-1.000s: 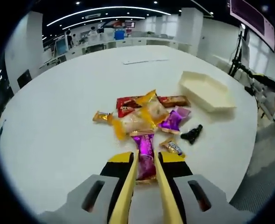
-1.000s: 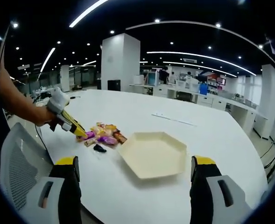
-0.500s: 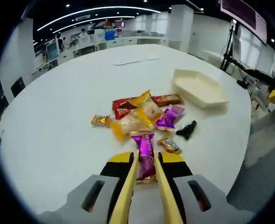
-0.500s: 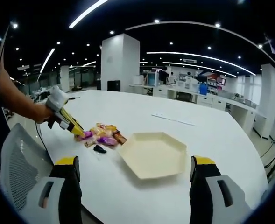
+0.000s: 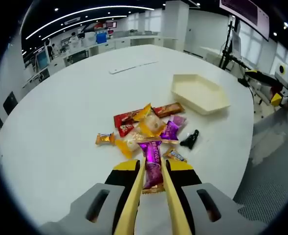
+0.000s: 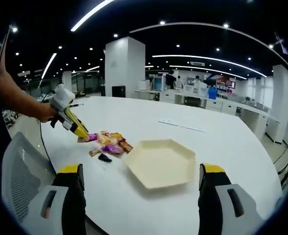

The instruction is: Place the target food into the container with the food tongs after gripping and lifting it, then release it inside without dropping or visibly crushing the food.

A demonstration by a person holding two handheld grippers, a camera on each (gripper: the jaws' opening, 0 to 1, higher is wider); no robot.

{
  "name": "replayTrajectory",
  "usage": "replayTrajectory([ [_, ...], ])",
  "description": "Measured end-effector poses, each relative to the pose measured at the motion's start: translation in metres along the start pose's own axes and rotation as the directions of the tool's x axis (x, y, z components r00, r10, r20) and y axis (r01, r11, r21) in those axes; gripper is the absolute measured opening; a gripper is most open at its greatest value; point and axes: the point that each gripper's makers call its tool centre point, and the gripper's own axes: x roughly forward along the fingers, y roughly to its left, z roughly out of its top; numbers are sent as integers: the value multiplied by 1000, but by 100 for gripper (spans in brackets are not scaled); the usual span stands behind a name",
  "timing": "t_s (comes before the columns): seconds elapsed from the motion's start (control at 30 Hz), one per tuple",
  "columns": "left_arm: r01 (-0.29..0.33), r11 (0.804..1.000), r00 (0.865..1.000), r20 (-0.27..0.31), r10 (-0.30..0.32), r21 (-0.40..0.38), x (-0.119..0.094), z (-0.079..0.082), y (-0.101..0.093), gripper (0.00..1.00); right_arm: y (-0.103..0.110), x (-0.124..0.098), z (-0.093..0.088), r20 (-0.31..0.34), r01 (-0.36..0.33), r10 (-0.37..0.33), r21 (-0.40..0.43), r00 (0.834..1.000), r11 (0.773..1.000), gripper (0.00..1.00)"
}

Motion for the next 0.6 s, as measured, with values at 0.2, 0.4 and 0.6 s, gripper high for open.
replayTrajectory([
  [0.2,118,989,993,-3,-119,91,-3,17,-18,17,0,0,0,3,-2,2,7,1000,1000,96],
  [0.4,189,973,982,-13,-189,134,-4,35,-29,17,1,0,0,3,-6,6,6,1000,1000,95],
  [0.6,231,957,973,-21,-231,176,2,56,-37,17,0,0,1,3,-2,2,7,1000,1000,95],
])
